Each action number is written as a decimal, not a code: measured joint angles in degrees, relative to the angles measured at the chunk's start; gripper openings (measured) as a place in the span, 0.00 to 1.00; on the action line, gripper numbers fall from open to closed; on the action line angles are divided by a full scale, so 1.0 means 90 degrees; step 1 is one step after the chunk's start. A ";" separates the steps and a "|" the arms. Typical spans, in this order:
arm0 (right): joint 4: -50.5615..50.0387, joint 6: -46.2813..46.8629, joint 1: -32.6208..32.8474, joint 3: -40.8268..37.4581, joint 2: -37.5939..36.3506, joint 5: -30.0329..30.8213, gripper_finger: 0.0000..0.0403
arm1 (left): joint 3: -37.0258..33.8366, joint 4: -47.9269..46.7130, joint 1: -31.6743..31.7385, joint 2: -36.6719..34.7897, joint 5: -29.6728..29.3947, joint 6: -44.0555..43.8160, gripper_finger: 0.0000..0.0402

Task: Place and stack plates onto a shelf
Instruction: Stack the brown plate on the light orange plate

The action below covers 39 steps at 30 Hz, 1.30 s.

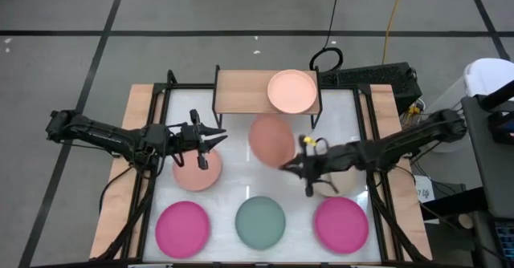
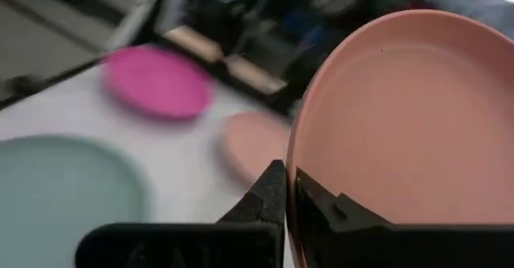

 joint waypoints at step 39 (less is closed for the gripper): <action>-0.3555 -0.0286 -0.3318 0.2239 0.0961 0.0264 0.00 | 0.0000 -0.0016 0.0058 0.0000 -0.0182 0.0339 0.21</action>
